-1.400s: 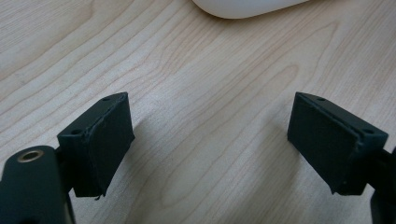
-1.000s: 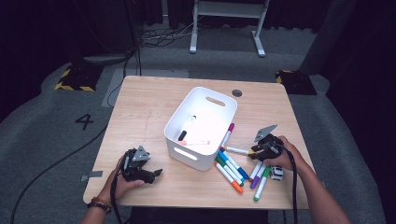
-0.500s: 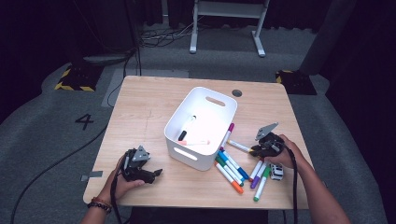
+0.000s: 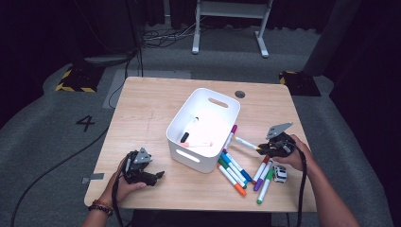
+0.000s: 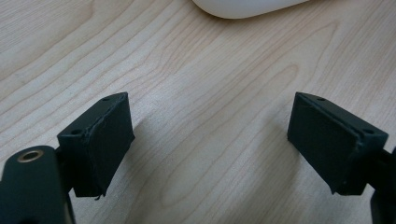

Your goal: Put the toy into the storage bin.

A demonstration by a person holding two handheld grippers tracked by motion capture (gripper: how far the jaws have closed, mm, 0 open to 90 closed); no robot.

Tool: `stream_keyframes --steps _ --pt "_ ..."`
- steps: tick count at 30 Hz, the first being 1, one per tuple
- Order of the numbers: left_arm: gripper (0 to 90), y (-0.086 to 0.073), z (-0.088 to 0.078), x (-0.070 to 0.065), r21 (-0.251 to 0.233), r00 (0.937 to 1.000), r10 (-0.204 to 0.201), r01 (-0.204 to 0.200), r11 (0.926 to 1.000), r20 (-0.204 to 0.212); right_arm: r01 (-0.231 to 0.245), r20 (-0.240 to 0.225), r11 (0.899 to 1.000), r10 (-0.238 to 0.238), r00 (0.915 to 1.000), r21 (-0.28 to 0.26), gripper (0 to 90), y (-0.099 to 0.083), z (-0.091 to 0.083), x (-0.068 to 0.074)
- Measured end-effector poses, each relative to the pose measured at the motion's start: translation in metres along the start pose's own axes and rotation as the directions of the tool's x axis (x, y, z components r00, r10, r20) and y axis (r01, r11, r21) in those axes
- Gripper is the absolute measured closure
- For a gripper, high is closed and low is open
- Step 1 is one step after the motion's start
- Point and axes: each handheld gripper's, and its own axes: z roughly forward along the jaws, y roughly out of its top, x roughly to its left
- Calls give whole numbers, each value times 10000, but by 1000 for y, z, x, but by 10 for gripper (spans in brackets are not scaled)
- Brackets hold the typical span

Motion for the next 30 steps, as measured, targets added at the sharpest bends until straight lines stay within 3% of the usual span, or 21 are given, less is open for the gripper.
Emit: stream_keyframes --steps 1,8,16,22,23,27,30 --pt "144 0 0 0 -14 10000 0 0 10000 -4 -342 139 9991 346 9993 -261 750 -1 -7 -1" --pt "144 0 0 0 -13 10000 13 -13 10000 -11 -682 98 9842 708 9974 -1632 751 4 -40 4" --pt "144 0 0 0 -19 10000 5 -5 10000 -1 -343 410 9630 469 9981 -2672 751 28 -74 8" --pt "144 0 0 0 -12 10000 13 -13 10000 -10 -107 554 9469 301 9980 -3214 750 50 -88 7" --pt "144 0 0 0 -18 10000 1 -1 10000 1 -281 479 9465 459 9978 -3216 751 53 -90 9" --pt "144 0 0 0 -4 10000 -6 6 10000 1 -40 488 9364 226 9986 -3510 751 67 -97 12" --pt "144 0 0 0 -18 10000 1 -1 10000 2 101 477 9368 70 9988 -3498 751 79 -99 17"
